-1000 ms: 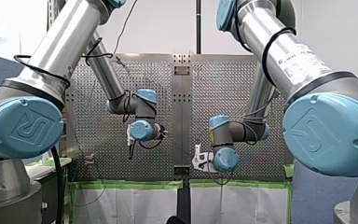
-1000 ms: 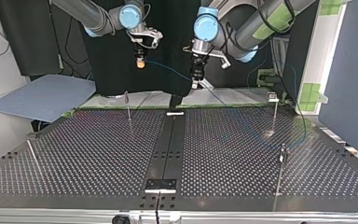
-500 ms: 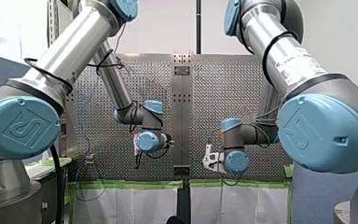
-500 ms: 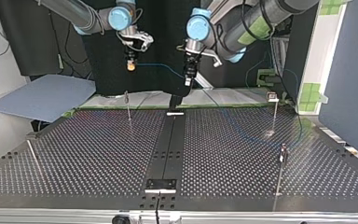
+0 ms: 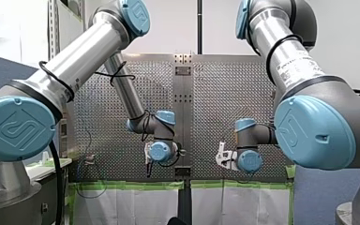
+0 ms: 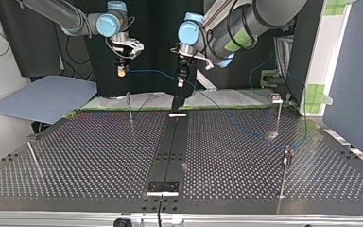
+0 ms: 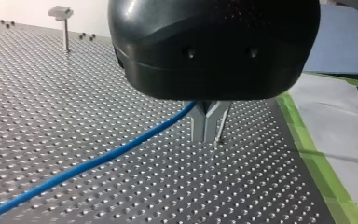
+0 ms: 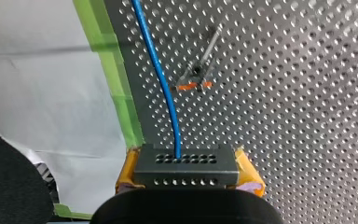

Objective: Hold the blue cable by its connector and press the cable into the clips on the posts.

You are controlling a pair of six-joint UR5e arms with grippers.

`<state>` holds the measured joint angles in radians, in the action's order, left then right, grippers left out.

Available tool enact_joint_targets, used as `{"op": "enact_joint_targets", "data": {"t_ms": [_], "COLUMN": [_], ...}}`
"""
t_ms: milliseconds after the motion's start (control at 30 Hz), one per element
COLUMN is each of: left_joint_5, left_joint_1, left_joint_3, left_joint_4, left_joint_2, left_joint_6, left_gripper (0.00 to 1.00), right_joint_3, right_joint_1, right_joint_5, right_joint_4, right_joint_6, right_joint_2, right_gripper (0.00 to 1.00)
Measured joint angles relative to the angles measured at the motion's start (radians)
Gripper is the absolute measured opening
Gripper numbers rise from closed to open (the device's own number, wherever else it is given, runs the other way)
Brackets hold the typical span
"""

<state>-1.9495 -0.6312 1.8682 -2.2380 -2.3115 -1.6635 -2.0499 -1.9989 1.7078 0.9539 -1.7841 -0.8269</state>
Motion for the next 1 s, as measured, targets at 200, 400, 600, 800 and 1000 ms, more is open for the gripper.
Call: {"op": "enact_joint_targets", "data": {"t_ms": [200,400,600,800,1000], "left_joint_5": [-0.002,-0.015,-0.046,-0.057,-0.085], "left_joint_1": [-0.013,-0.049,-0.094,-0.115,-0.125], "left_joint_3": [-0.037,-0.089,-0.14,-0.195,-0.247], "left_joint_4": [-0.021,-0.048,-0.069,-0.083,-0.089], "left_joint_2": [-0.041,-0.093,-0.144,-0.199,-0.24], "left_joint_6": [-0.001,-0.022,-0.04,-0.052,-0.056], "left_gripper": [0.0,0.0,0.0,0.0,0.0], "right_joint_3": [0.002,0.003,0.003,0.004,0.004], "right_joint_1": [0.032,0.062,0.087,0.107,0.128], "right_joint_5": [-0.015,-0.036,-0.047,-0.064,-0.083], "right_joint_4": [0.019,0.033,0.057,0.069,0.072], "right_joint_6": [-0.016,-0.024,-0.025,-0.026,-0.026], "right_joint_2": [0.0,0.0,0.001,0.002,0.003], "right_gripper": [0.0,0.0,0.0,0.0,0.0]}}
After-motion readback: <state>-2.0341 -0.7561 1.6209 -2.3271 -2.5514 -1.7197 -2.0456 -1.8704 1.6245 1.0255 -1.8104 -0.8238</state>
